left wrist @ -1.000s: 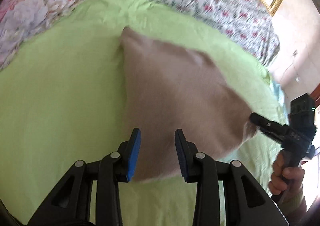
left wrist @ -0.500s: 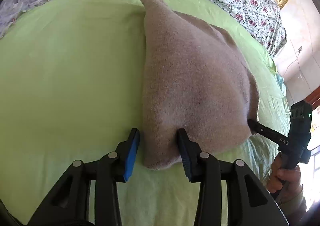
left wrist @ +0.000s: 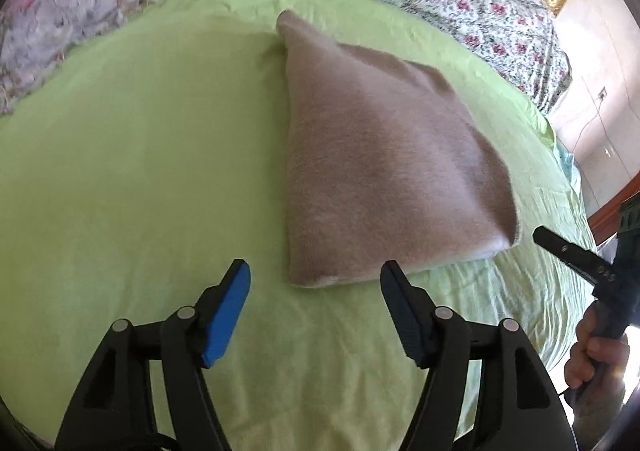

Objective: Fold small clothes

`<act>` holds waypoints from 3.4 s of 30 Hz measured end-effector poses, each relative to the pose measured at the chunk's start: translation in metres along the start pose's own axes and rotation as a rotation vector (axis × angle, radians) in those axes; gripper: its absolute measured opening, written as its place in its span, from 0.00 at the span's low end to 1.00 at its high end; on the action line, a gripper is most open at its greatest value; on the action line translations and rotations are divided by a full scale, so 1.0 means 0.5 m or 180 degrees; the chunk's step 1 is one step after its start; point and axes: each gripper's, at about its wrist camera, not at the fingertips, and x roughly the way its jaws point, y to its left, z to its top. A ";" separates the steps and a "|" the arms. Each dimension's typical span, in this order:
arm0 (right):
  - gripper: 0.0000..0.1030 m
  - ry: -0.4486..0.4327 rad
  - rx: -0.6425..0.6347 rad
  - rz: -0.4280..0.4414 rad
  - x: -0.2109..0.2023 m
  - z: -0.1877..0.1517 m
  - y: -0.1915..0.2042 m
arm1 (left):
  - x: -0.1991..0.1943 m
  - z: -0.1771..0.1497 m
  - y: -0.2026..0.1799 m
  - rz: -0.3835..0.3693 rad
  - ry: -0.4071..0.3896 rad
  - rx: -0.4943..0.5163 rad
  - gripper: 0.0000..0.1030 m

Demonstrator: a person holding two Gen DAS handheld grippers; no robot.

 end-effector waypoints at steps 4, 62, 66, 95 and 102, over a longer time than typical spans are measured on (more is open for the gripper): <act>0.09 -0.0153 -0.0072 0.0183 -0.030 0.014 0.026 | -0.024 -0.001 -0.007 0.0105 -0.0002 -0.0016 0.74; 0.65 -0.0238 0.0190 0.0443 0.039 0.111 0.007 | 0.030 0.130 -0.036 0.0590 -0.0057 0.0232 0.81; 0.70 -0.0287 0.0050 0.0346 0.001 0.076 0.033 | -0.012 0.073 -0.044 0.0606 -0.0051 0.0239 0.82; 0.92 -0.0256 -0.0776 -0.0124 -0.036 -0.102 0.121 | -0.080 -0.081 -0.106 0.1320 -0.0344 0.0615 0.82; 0.92 -0.0224 -0.0761 -0.0187 0.005 -0.094 0.119 | -0.051 -0.061 -0.096 0.1357 -0.0357 0.0637 0.82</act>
